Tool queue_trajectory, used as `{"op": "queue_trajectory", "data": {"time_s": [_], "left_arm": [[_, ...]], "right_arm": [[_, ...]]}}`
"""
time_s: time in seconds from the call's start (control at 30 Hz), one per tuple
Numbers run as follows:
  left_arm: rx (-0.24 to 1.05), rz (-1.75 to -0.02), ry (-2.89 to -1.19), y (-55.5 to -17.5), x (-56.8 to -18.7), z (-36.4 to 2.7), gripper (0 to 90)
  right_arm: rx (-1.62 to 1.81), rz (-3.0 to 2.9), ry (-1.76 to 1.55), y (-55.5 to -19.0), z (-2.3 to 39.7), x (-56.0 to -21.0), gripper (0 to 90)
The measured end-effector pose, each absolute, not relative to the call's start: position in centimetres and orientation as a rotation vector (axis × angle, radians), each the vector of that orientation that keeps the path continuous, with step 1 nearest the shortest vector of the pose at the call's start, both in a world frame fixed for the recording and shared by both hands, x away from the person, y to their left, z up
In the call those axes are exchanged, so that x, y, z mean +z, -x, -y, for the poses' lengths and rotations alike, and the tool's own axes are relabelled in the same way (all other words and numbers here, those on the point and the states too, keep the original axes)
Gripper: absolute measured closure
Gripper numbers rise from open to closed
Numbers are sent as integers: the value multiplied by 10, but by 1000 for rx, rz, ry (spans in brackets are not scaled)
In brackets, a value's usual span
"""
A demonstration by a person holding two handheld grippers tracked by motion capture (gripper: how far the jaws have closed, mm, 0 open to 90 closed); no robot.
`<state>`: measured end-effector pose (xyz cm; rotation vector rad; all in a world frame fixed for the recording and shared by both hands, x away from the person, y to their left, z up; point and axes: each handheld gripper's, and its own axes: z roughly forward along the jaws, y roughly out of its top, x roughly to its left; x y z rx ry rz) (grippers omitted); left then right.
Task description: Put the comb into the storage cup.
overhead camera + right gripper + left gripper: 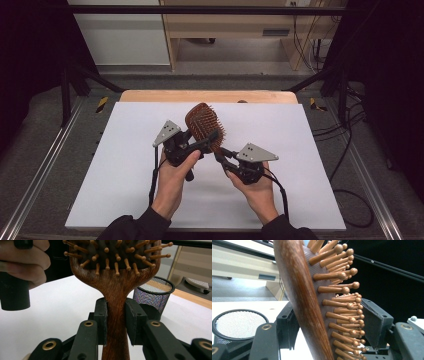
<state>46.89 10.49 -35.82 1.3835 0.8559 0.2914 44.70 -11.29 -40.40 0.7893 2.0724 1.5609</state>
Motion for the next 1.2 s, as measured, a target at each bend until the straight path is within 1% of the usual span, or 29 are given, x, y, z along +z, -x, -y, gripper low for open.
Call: {"op": "queue_trajectory", "data": {"time_s": [0.3,1.2], "left_arm": [[280,-870,-1384,-469,-357,-107,384],[262,-885,-1383,-473,-351,-117,385]], "right_arm": [[1548,-2076,-780,-447,112,-405,727],[1521,-2095,-754,-446,109,-406,726]]}}
